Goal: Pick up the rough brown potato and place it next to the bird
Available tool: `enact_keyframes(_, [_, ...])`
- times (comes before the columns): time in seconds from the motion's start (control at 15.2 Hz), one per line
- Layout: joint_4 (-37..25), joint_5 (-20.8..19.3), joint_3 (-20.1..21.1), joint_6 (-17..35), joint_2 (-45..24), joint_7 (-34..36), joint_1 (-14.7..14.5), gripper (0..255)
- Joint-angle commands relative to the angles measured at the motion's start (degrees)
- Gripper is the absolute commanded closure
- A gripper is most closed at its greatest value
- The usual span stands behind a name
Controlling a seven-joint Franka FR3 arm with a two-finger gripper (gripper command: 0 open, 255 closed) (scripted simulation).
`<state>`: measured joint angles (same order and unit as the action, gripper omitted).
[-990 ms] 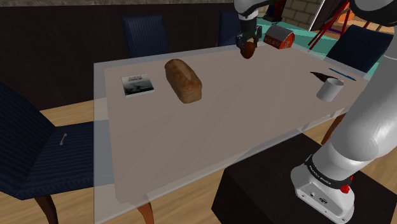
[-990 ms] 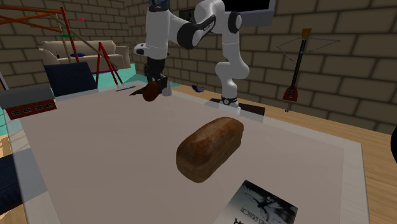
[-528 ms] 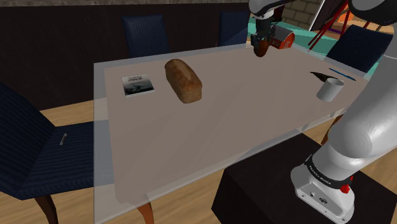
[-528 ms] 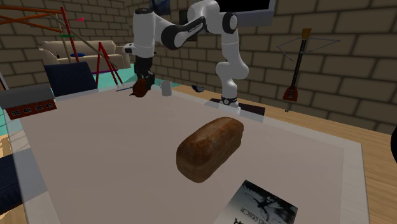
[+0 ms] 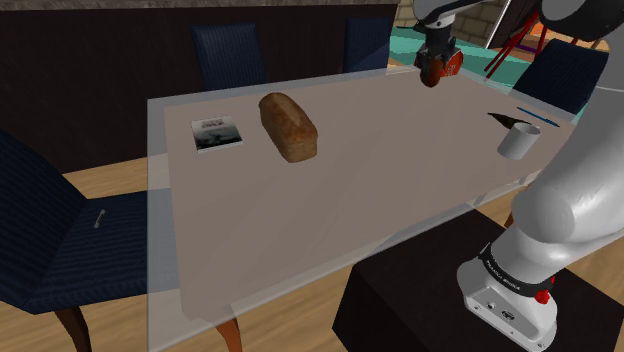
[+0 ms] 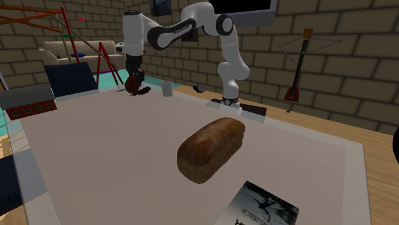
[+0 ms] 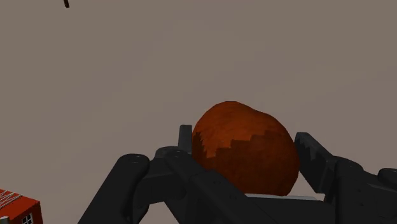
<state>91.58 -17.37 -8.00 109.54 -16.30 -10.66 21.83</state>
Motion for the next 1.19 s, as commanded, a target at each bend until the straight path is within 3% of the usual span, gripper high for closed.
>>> enact_keyframes(0.0, [-0.8,0.5,-1.0,1.0,-0.9,-2.9,2.0,255])
enact_keyframes(0.53, [-11.3,3.6,-3.4,1.2,-8.6,-13.1,9.2,255])
enact_keyframes(1.06, [-31.1,7.9,-4.3,-3.2,-21.5,-23.1,17.9,255])
enact_keyframes(1.12, [-30.1,7.8,-4.2,-2.4,-21.4,-22.9,17.9,255])
